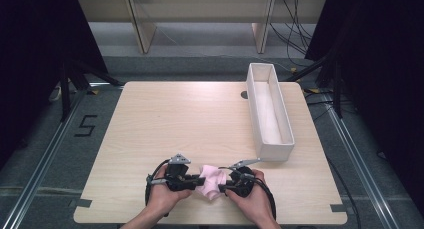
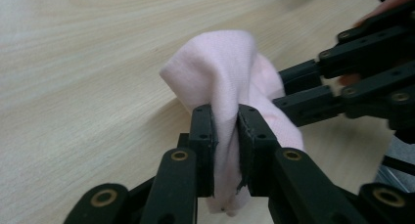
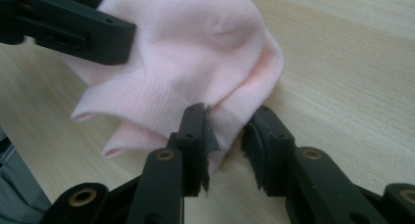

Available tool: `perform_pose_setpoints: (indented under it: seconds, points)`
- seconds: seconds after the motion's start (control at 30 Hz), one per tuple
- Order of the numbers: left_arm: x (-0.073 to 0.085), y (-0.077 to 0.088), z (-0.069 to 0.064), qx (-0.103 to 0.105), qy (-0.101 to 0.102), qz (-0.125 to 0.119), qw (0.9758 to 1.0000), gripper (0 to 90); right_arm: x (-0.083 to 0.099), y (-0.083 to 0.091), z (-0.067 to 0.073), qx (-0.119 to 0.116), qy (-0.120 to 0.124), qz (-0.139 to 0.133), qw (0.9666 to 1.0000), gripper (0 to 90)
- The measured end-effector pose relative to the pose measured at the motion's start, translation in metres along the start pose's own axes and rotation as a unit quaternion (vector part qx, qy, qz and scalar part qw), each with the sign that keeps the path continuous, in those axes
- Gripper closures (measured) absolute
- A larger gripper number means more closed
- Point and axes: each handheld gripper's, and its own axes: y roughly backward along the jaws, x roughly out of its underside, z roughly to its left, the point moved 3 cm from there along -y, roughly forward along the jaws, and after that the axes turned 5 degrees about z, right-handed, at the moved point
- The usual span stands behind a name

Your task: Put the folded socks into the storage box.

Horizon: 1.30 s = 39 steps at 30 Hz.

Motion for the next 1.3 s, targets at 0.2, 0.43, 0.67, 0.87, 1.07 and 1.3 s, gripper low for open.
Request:
perform_pose_setpoints:
  seconds: [0.2, 0.43, 0.67, 0.87, 1.07, 1.3]
  points:
    - [-0.007, 0.006, -0.010, 0.029, 0.000, -0.006, 0.9996, 78.3, 0.000, -0.001, 0.001, 0.000, 0.004, -0.002, 1.0000, 69.3]
    - [-0.013, 0.007, -0.014, 0.017, -0.025, -0.004, 0.9995, 79.6, 0.000, 0.001, 0.002, 0.001, -0.008, 0.001, 1.0000, 67.4]
    - [-0.015, 0.009, -0.010, 0.006, -0.044, 0.005, 0.9990, 80.0, -0.005, 0.026, 0.002, 0.015, -0.019, -0.027, 0.9993, 70.6]
    - [-0.018, 0.011, -0.014, 0.008, -0.058, 0.002, 0.9983, 80.3, -0.008, 0.028, 0.015, -0.010, -0.010, -0.026, 0.9995, 81.3]
    - [-0.021, 0.011, -0.019, 0.011, -0.068, -0.001, 0.9976, 80.3, -0.004, 0.010, 0.018, -0.016, 0.007, -0.006, 0.9998, 81.3]
    - [-0.023, 0.010, -0.023, 0.028, -0.067, 0.000, 0.9974, 80.0, -0.005, 0.005, 0.017, -0.020, 0.024, -0.022, 0.9993, 81.1]
